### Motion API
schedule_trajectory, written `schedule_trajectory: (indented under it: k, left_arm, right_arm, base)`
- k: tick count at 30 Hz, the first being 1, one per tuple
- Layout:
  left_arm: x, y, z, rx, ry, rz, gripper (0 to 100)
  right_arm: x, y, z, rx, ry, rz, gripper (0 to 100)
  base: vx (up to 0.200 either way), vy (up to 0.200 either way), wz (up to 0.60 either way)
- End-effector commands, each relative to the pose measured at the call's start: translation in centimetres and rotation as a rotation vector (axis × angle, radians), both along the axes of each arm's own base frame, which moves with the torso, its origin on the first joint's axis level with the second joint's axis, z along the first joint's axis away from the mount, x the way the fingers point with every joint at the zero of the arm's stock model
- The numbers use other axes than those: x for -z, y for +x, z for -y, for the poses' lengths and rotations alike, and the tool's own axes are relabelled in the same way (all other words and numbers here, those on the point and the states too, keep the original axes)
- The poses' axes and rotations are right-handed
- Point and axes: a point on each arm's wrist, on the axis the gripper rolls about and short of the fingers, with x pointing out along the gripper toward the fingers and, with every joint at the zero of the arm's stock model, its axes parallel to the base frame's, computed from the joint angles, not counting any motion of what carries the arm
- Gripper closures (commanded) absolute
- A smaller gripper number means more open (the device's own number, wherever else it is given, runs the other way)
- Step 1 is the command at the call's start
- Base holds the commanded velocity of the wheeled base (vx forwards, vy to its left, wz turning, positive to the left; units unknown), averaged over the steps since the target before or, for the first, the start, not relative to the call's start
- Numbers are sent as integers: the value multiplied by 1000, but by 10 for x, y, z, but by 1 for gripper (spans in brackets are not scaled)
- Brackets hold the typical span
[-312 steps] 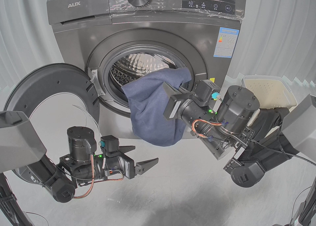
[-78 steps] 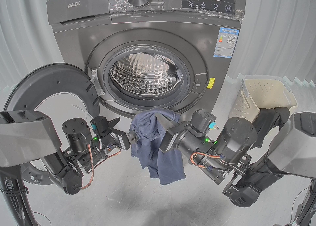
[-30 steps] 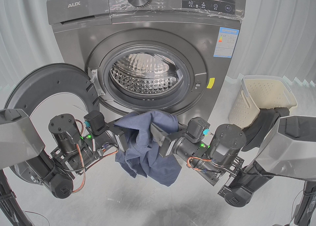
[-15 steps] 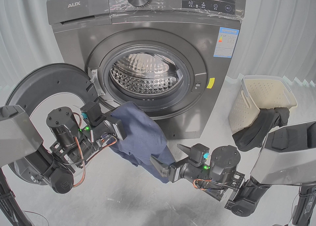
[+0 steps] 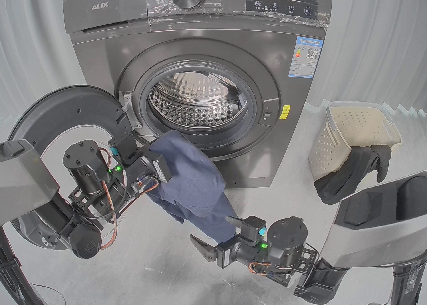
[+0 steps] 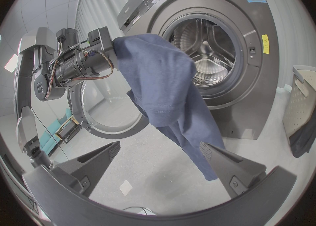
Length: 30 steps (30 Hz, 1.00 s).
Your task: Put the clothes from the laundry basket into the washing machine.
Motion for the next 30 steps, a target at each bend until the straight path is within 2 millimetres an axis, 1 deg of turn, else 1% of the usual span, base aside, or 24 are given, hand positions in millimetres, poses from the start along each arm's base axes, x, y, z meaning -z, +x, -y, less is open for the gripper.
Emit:
schedule_trajectory:
  k: [1, 3, 4, 6, 9, 11, 13, 14, 16, 18, 19, 23, 30]
  left_arm:
    - [0, 2, 1, -4, -7, 1, 100]
    - [-2, 2, 2, -6, -17, 4, 100]
    - [-2, 2, 2, -6, -17, 4, 100]
    - [-1, 2, 3, -3, -16, 3, 100]
    - [-1, 2, 4, 0, -18, 2, 100]
    - [-1, 2, 4, 0, -18, 2, 100]
    - [-1, 2, 4, 0, -18, 2, 100]
    - [-1, 2, 4, 2, -17, 2, 100]
    - [-1, 1, 4, 3, -17, 2, 100]
    - [-1, 1, 4, 3, -17, 1, 100]
    - [-1, 1, 4, 3, -17, 2, 100]
    - [-1, 1, 4, 2, -17, 1, 100]
    - [3, 4, 3, -2, -13, -9, 100]
  right_arm:
    - [11, 3, -22, -24, 21, 9, 0]
    - [15, 3, -30, -45, 25, 9, 0]
    - [16, 3, -31, -46, 24, 8, 0]
    - [26, 5, -41, -58, 35, -9, 0]
    - [20, 13, -55, -63, 101, -5, 0]
    - [22, 23, -66, -55, 127, -6, 0]
    - [23, 26, -69, -49, 133, -3, 0]
    - [18, 34, -80, -38, 182, 19, 0]
    - [15, 38, -87, -26, 208, 32, 0]
    - [15, 41, -90, -13, 219, 42, 0]
    - [13, 47, -95, 12, 245, 58, 0]
    - [7, 56, -103, 61, 316, 72, 0]
    - [-3, 60, -102, 87, 362, 74, 0]
  base:
    - [0, 0, 0]
    - [0, 0, 0]
    - [0, 0, 0]
    - [0, 0, 0]
    - [0, 0, 0]
    - [0, 0, 0]
    - [0, 0, 0]
    - [0, 0, 0]
    - [0, 0, 0]
    - [0, 0, 0]
    - [0, 0, 0]
    - [0, 0, 0]
    - [0, 0, 0]
